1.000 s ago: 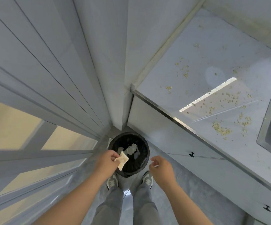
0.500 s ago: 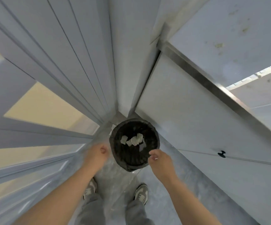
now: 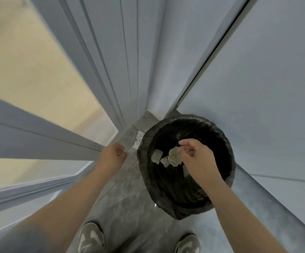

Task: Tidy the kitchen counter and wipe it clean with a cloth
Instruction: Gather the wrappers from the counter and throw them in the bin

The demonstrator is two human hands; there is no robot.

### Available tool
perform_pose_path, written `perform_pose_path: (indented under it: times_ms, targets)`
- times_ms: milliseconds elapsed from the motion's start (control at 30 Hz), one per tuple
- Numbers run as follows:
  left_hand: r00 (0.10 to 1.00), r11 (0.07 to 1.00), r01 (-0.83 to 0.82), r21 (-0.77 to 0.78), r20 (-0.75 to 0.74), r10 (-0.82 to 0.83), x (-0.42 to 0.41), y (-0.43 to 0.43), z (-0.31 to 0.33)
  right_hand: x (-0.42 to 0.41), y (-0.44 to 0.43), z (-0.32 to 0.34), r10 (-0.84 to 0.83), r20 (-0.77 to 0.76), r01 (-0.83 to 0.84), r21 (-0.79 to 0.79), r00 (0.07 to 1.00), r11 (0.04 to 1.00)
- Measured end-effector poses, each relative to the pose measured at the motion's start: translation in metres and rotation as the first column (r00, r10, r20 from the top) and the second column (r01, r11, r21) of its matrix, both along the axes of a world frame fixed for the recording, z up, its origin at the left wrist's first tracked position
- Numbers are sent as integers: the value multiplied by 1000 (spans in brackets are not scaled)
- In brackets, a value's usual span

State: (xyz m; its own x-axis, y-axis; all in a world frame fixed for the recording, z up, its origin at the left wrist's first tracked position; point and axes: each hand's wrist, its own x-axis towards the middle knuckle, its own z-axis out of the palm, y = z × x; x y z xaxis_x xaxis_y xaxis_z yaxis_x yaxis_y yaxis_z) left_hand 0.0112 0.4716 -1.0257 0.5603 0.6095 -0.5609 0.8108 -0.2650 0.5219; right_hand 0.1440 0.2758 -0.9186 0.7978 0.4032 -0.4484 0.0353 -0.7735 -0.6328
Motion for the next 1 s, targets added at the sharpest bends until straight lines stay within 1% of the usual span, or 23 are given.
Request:
perform_pose_path:
  times_ms: [133,200,333,400,567,600,700,800,867,1000]
  targets:
    - [994,999,38,30,99,-40,-7,7,-57,-8,4,-26,69,28,-71,78,997,994]
    - [990,995,89,46,109,-93,-6,11,-76,-9,3,-27,123,20,-124,96,992,988]
    - [950,963,236,133,178,-257,-3,18,-118,-14,4,-31,271,155,-288,98,950,953]
    - [941,956,234,176,206,-269,1,21,-129,-14,4,-27,307,255,-338,87,917,937]
    - [932,969,179,171,286,-222,3,34,-133,-26,14,-16,351,372,-408,84,859,909]
    - [936,976,149,159,296,-191,-1,35,-134,-30,22,-17,374,413,-435,62,831,898]
    - [941,988,74,136,319,-114,-11,35,-140,-36,45,-29,479,528,-540,-44,701,840]
    - [926,986,82,147,354,-130,-14,40,-141,-33,61,-51,600,528,-592,-210,602,778]
    - [918,982,104,156,364,-156,-11,44,-140,-31,66,-64,630,520,-592,-265,577,761]
    - [928,982,103,156,341,-151,-12,43,-143,-20,52,-76,614,540,-557,-292,575,778]
